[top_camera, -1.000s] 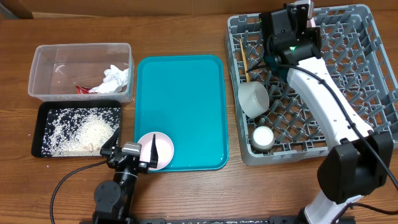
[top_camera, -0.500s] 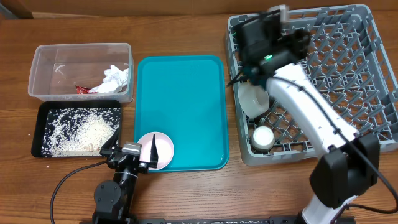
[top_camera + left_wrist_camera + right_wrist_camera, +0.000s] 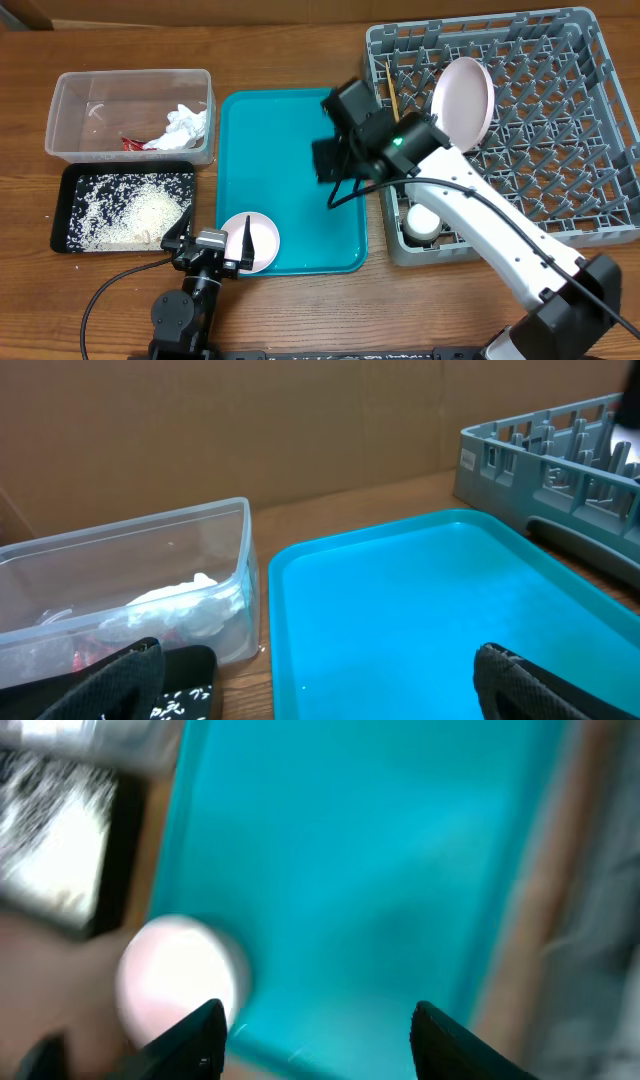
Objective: Sort waste into correct bins and load items into the dishwasher
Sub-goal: 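Reach the right gripper to the pink bowl and grasp its rim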
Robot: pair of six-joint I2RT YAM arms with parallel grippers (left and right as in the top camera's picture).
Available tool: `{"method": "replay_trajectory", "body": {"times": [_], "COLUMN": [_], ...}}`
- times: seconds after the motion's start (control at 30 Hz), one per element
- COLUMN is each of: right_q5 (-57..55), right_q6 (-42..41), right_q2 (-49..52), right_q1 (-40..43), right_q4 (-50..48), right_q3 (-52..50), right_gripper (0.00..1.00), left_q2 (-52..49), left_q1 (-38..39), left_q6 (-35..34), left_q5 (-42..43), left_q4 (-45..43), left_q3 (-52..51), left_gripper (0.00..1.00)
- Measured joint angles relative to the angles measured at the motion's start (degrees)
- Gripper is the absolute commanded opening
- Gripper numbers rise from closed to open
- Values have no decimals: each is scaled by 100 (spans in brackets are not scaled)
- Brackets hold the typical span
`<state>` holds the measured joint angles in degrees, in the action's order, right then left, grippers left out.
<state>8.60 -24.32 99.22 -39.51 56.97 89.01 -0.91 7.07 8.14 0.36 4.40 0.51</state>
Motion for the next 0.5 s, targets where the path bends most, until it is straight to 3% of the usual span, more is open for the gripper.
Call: {"method": "replay_trajectory", "body": {"times": [0.2, 0.37, 0.5], "right_q5": [890, 785, 514], "right_q6": [-428, -623, -833], "right_q2": [402, 693, 925], "right_q1": [-667, -1200, -1307], "right_q4": [-833, -1366, -1626], "right_q3": [-1023, -1318, -1318], "right_gripper": [54, 54, 46], "left_q2": [0, 0, 0], "left_q1": [0, 0, 0], "left_q6": [0, 0, 0], "left_q5": [0, 0, 0], "left_q4": [2, 0, 0], "left_q3": [-2, -2, -2], "left_gripper": [100, 100, 100]}}
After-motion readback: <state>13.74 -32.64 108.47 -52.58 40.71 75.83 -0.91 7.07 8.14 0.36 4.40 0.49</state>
